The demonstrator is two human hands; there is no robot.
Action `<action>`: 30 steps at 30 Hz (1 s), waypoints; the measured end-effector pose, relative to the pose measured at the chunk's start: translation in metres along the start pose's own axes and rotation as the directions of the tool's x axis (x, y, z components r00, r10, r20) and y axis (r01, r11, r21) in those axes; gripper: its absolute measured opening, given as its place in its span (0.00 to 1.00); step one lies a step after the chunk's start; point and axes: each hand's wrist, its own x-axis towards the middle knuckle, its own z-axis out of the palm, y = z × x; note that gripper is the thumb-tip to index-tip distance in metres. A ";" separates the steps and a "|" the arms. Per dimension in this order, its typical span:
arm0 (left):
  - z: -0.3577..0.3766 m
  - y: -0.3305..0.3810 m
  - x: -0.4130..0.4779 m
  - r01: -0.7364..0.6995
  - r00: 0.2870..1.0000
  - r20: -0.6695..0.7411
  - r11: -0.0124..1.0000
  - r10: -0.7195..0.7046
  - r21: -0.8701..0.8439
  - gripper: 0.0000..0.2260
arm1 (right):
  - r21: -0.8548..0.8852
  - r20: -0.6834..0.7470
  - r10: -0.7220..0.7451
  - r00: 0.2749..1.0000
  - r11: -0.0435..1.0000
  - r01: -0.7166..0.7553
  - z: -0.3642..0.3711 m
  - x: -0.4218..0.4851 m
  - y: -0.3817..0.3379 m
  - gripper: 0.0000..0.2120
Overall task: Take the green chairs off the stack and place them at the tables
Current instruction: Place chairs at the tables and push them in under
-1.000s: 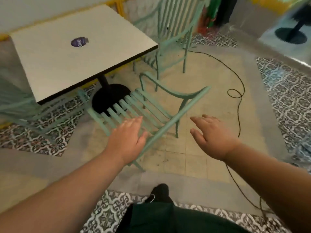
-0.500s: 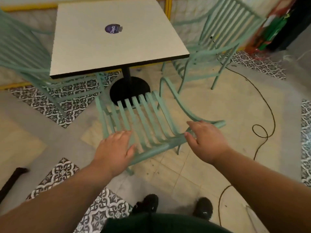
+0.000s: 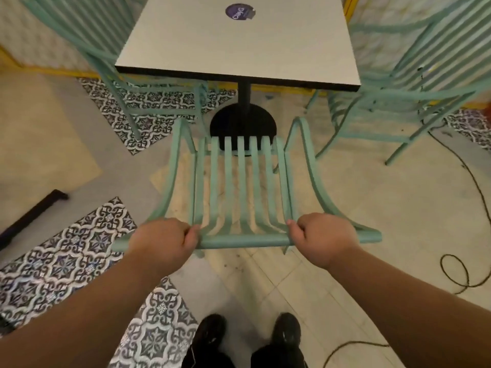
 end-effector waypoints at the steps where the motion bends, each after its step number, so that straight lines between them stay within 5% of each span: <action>1: 0.001 -0.002 0.000 0.009 1.000 0.004 1.000 -0.008 -0.013 0.26 | -0.012 -0.016 0.002 1.000 1.000 -0.003 0.003 0.001 -0.001 0.30; 10: 0.000 -0.009 0.018 -0.032 0.999 -0.027 0.999 0.032 -0.025 0.24 | -0.088 -0.031 0.004 1.000 0.996 -0.007 0.005 0.015 0.000 0.20; 30: -0.037 -0.042 0.150 -0.104 0.986 -0.127 0.992 0.112 0.068 0.17 | -0.019 -0.139 0.045 0.989 0.999 -0.048 -0.042 0.141 -0.011 0.22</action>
